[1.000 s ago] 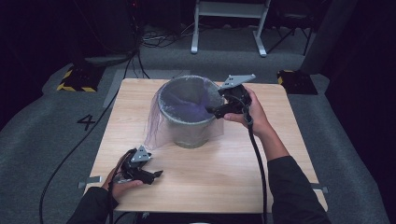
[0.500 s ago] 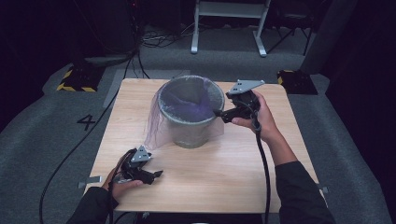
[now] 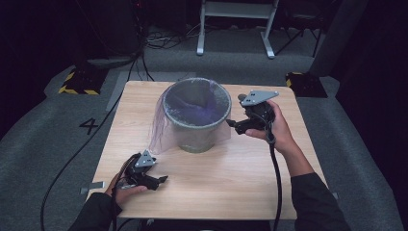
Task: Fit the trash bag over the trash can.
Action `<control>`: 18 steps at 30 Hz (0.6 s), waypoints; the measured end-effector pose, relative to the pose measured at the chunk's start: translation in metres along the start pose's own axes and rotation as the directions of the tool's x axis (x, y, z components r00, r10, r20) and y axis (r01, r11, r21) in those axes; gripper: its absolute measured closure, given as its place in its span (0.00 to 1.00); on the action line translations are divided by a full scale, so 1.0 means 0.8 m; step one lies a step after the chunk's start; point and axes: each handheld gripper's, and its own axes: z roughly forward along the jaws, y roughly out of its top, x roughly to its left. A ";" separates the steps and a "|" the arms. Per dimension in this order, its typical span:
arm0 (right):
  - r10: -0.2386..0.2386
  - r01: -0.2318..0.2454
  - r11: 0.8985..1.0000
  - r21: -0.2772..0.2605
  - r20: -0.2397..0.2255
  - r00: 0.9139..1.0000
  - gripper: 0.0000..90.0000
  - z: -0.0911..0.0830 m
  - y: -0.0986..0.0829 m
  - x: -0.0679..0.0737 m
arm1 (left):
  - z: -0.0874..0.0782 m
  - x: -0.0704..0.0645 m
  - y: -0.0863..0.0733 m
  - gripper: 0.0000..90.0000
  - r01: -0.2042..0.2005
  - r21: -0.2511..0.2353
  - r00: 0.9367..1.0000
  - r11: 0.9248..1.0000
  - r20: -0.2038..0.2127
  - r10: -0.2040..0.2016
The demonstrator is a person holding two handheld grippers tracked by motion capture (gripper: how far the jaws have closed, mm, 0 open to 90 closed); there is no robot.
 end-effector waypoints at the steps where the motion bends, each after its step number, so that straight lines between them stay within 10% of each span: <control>1: -0.002 0.002 1.000 0.002 0.003 1.000 0.22 0.000 -0.003 0.001 | 0.000 0.000 0.000 0.16 0.000 -0.001 1.000 1.000 0.000 0.000; 18: -0.022 0.014 0.992 0.124 0.060 0.998 0.23 0.014 -0.050 0.008 | 0.000 0.000 0.000 0.16 0.000 -0.001 1.000 1.000 0.000 0.000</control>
